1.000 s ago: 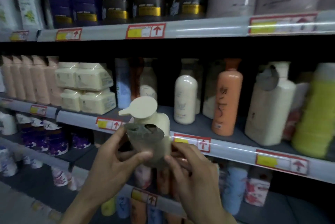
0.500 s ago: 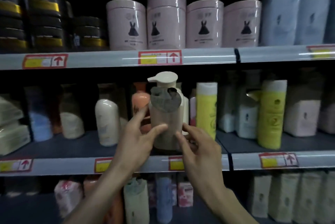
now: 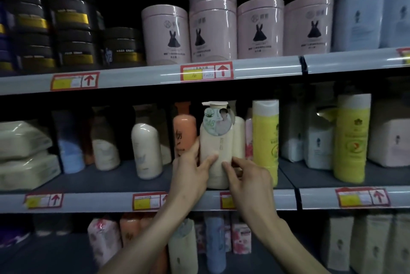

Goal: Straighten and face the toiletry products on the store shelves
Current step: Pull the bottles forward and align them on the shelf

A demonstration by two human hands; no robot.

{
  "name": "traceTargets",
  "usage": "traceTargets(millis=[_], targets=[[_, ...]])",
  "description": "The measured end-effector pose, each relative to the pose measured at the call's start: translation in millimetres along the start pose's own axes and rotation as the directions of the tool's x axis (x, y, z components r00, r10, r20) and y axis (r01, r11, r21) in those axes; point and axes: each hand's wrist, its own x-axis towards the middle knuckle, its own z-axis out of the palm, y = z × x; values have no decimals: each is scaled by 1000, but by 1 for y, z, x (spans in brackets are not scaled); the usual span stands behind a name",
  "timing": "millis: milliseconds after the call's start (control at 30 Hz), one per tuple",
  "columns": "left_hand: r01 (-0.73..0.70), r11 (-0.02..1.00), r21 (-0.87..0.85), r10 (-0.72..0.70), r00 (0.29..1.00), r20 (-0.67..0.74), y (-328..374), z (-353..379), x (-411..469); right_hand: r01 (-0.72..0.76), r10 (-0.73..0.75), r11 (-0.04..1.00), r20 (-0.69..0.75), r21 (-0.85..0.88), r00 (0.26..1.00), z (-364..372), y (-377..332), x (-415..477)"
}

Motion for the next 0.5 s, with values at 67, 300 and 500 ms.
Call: traceTargets(millis=[67,300,500], targets=[[3,1000,16,-3,1000,-21,-2,-1,-1,-8,8,1000,0,-6,1000,0,0,1],[-23,916,402,44,998,-42,19,-23,4,-3,4,1000,30,-30,1000,-1,-2,2],[80,939,336,-47,994,-103,11,-43,-1,-49,54,998,122,-37,991,-18,-6,5]])
